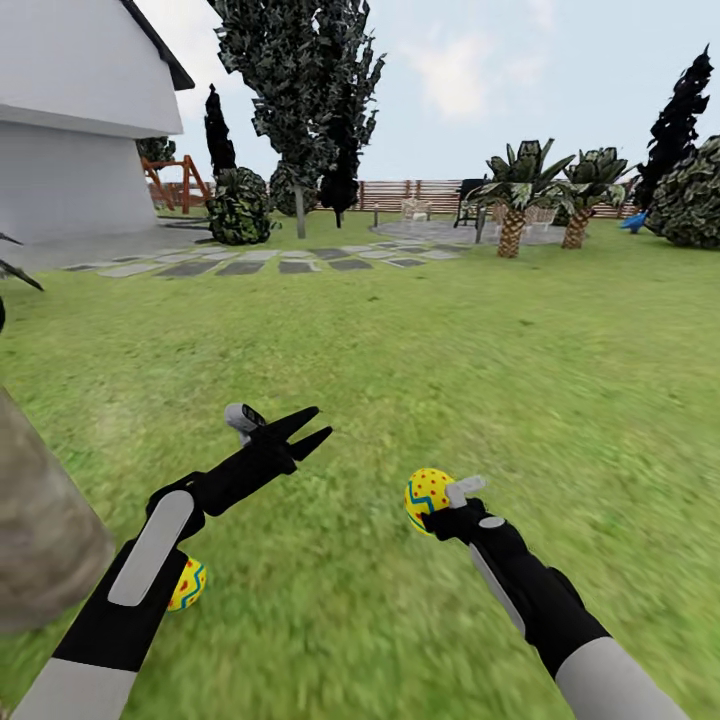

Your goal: Take the three Easter eggs out of the wicker basket on the lawn in the garden, then place them on the lawn next to a single tree (choose any tree) so that all three eggs are next to the same tree and none are left in the basket.

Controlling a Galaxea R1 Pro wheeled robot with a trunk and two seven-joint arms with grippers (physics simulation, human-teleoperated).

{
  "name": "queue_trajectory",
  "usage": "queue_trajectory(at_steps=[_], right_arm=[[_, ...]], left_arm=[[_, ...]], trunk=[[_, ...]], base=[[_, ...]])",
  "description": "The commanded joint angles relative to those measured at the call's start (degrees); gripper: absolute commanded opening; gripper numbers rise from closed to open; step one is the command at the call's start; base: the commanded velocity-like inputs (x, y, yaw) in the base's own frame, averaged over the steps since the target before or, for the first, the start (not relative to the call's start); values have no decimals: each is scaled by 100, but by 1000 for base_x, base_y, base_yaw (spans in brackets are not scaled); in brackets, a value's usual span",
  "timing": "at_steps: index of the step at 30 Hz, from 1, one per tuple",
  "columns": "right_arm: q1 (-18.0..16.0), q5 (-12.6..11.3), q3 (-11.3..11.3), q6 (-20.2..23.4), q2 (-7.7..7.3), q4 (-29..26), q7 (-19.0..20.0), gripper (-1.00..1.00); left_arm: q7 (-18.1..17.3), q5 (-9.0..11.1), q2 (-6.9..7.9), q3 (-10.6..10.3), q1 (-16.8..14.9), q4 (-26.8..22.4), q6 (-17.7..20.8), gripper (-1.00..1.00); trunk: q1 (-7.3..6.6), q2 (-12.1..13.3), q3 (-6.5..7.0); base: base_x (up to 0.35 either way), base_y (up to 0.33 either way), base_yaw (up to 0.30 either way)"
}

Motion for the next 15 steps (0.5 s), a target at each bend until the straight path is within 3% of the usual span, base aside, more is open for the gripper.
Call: queue_trajectory(at_steps=[1, 4, 7, 10, 15], right_arm=[[-2, -35, 23, 23, -4, 31, -23, -100], [-2, -25, 33, 29, -9, 47, -20, -100], [-2, -25, 17, 27, -26, 21, 1, -100], [-2, -23, 1, 24, -32, -6, -1, -100], [-2, -14, 2, 31, -20, -12, -40, -100]], left_arm=[[2, 29, 6, -6, -6, 5, 29, 100], [2, 29, 18, -6, -6, 6, 29, 100], [2, 29, 19, -6, -6, 4, 29, 100], [2, 29, 13, -6, -6, 9, 29, 100], [2, 29, 13, -6, -6, 14, 29, 100]], trunk=[[2, -2, -5], [2, -2, -5], [2, -2, -5], [2, -2, -5], [2, -2, -5]], base=[[282, -216, 300], [291, -199, 293], [282, -160, 74], [68, -38, 132], [4, -2, 283]])
